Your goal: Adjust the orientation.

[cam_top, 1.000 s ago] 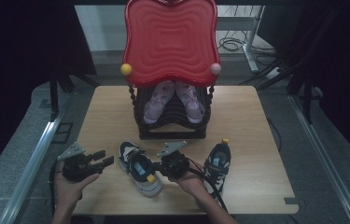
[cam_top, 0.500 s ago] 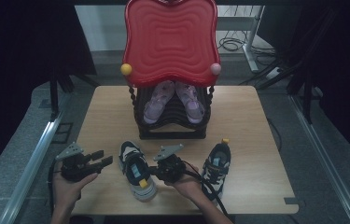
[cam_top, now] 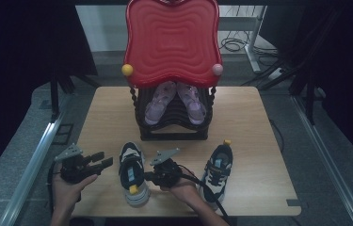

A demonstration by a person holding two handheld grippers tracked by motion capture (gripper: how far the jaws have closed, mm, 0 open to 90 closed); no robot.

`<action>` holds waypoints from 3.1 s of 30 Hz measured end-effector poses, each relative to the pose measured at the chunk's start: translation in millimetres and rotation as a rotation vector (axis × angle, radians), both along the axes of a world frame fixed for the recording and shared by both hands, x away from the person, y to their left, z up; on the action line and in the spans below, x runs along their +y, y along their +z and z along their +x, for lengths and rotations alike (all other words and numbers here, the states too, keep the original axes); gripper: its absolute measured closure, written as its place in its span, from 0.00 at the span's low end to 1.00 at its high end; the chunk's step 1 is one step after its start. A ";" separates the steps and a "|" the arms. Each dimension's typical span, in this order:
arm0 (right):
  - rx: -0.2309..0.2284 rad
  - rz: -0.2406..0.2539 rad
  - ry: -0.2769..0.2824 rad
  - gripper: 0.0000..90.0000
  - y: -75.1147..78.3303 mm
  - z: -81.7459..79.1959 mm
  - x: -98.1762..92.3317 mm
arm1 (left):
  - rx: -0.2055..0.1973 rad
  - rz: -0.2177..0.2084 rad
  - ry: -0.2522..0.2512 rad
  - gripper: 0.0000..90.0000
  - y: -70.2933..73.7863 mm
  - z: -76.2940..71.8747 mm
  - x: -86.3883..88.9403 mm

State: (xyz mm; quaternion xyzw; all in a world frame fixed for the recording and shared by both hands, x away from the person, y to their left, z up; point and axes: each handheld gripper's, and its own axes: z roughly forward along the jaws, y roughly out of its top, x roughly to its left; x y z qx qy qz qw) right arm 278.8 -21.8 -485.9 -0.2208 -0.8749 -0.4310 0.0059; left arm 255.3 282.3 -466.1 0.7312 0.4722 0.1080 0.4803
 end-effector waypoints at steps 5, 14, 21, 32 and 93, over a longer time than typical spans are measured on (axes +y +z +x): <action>0.002 0.015 0.014 1.00 -1.8 -2.8 3.9 | -0.001 -0.003 0.002 0.52 0.3 -0.5 0.7; 0.009 0.045 0.035 1.00 -5.3 -7.5 13.7 | 0.003 -0.002 0.001 0.51 0.3 -0.6 0.8; 0.019 0.066 0.065 1.00 -7.7 -10.6 27.4 | -0.007 -0.009 0.014 0.51 2.9 -2.4 6.4; 0.038 0.094 0.097 1.00 -10.0 -11.1 47.5 | -0.007 -0.012 0.016 0.51 4.6 -2.9 9.8; -0.206 0.169 -0.388 0.99 40.6 -37.5 -215.9 | 0.006 -0.004 0.018 0.50 1.6 -2.0 4.7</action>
